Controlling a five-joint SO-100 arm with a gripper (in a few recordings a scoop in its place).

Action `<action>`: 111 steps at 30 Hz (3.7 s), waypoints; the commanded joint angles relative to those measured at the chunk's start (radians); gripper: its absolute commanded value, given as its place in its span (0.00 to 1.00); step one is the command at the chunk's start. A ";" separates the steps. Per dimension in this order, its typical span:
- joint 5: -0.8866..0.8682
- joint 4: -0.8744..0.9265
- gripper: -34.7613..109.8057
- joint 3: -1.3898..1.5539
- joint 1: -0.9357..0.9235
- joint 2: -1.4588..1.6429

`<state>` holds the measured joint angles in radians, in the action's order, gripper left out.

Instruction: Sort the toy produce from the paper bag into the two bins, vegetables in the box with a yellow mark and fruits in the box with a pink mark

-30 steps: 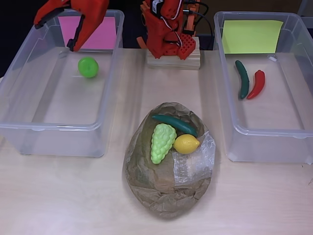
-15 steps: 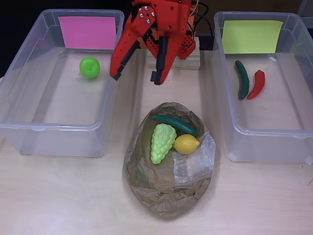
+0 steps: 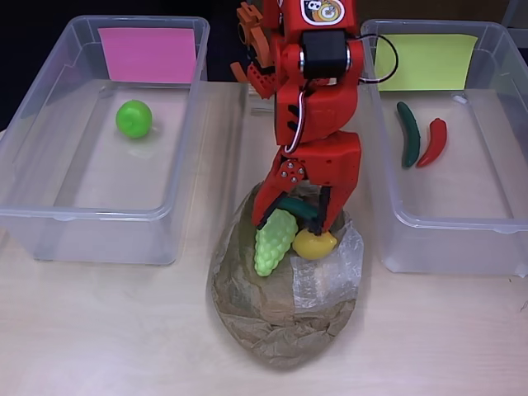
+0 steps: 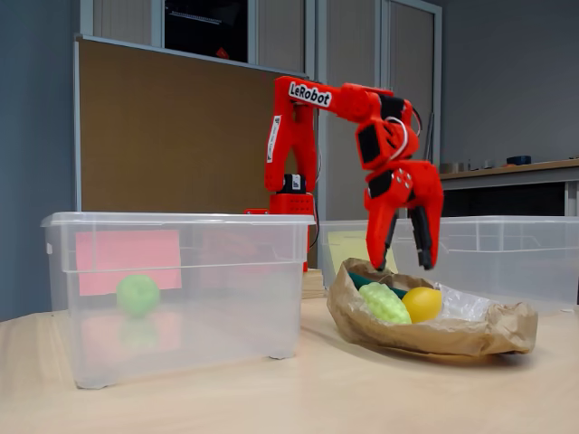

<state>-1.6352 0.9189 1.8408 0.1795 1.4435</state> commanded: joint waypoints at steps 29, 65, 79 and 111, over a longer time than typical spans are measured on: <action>0.037 -0.014 0.37 -0.204 -0.077 -0.336; 0.440 0.854 0.36 -0.503 -0.295 0.184; 0.681 0.854 0.35 -0.449 -0.712 0.235; 0.692 0.318 0.47 -0.204 -1.247 -0.138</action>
<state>-0.9511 1.2533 1.6245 -1.0462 1.2993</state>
